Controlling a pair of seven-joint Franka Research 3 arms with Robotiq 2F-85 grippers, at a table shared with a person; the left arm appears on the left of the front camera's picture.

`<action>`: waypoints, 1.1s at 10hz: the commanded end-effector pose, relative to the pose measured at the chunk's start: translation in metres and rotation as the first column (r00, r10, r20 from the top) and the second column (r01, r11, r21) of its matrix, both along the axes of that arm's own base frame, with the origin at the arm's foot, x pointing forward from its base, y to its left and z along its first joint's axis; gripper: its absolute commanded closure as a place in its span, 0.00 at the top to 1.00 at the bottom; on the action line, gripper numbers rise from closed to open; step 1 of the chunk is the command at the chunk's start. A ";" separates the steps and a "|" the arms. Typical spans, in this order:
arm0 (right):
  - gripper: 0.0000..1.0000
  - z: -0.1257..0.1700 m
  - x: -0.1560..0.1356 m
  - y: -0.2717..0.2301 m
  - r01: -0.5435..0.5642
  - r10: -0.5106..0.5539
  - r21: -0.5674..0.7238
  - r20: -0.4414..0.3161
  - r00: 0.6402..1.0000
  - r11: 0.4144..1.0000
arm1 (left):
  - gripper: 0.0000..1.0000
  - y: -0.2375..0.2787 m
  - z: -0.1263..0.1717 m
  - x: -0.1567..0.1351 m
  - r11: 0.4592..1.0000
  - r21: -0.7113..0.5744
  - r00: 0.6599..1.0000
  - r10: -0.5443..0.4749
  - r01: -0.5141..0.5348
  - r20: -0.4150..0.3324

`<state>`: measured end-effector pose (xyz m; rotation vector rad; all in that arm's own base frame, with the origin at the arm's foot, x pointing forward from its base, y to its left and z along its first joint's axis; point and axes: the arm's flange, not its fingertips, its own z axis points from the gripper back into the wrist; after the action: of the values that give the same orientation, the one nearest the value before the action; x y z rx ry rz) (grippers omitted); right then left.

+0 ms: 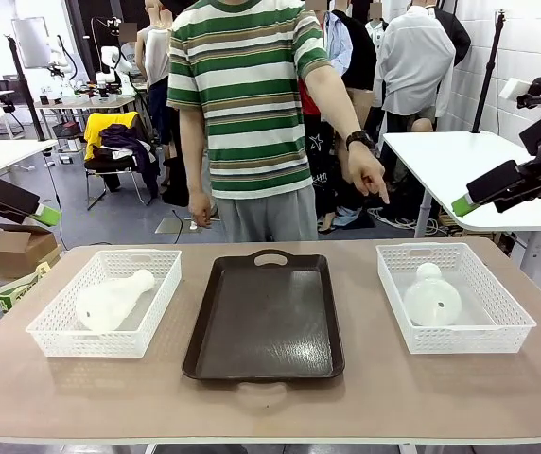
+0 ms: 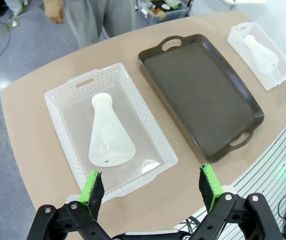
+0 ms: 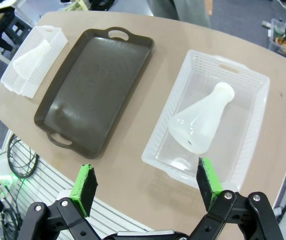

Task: Prepare the laboratory tools.
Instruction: Pick up the Big flask that the person points to.

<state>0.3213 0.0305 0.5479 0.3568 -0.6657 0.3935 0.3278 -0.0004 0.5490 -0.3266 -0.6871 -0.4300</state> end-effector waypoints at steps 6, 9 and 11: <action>1.00 -0.001 0.000 0.000 -0.015 0.016 0.006 -0.004 1.000 1.000 | 1.00 0.003 -0.002 0.000 1.000 0.018 1.000 -0.014 0.014 -0.001; 1.00 -0.001 0.000 0.000 -0.015 0.016 0.006 -0.004 1.000 1.000 | 1.00 0.003 -0.002 0.000 1.000 0.018 1.000 -0.014 0.014 -0.001; 1.00 -0.001 0.000 0.000 -0.015 0.016 0.006 -0.004 1.000 1.000 | 1.00 0.003 -0.002 0.000 1.000 0.018 1.000 -0.014 0.014 -0.001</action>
<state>0.3213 0.0305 0.5479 0.3568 -0.6657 0.3935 0.3278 -0.0004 0.5490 -0.3265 -0.6868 -0.4305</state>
